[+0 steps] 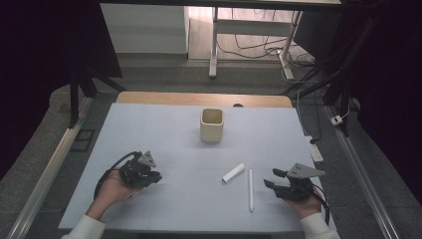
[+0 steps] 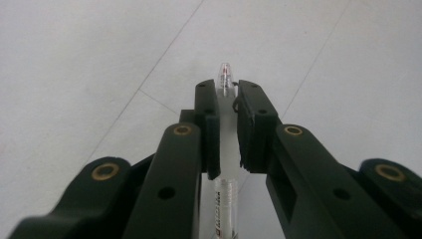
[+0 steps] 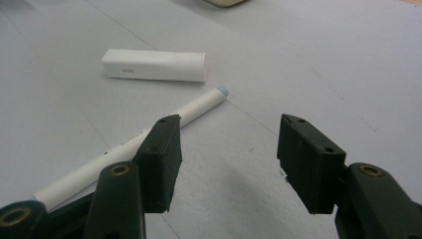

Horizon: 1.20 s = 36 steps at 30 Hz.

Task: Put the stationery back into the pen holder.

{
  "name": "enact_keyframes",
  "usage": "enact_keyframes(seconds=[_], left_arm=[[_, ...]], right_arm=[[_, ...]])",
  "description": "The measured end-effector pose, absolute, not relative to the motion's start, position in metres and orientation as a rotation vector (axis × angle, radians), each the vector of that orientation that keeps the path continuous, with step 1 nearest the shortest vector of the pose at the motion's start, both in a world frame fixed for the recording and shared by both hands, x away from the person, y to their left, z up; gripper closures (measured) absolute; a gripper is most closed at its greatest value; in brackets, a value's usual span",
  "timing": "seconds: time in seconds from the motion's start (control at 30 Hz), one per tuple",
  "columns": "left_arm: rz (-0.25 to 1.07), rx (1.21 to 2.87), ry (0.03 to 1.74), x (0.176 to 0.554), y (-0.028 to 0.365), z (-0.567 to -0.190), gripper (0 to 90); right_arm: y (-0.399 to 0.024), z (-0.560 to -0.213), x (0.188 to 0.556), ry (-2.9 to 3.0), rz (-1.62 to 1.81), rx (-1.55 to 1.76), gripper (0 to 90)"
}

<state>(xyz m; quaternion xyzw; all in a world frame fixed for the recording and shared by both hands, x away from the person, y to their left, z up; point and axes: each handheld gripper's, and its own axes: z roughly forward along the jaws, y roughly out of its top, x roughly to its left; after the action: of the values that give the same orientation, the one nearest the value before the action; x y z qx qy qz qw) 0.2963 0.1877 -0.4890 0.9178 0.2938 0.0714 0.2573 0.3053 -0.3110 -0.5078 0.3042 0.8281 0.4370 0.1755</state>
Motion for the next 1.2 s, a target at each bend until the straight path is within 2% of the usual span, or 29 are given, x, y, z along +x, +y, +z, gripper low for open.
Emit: enact_keyframes(seconds=[1.2], left_arm=[[0.370,2.259,0.848,0.289,0.213,-0.459,79.2]], right_arm=[[-0.310,-0.509,0.306,2.343,1.215,0.862,40.1]])
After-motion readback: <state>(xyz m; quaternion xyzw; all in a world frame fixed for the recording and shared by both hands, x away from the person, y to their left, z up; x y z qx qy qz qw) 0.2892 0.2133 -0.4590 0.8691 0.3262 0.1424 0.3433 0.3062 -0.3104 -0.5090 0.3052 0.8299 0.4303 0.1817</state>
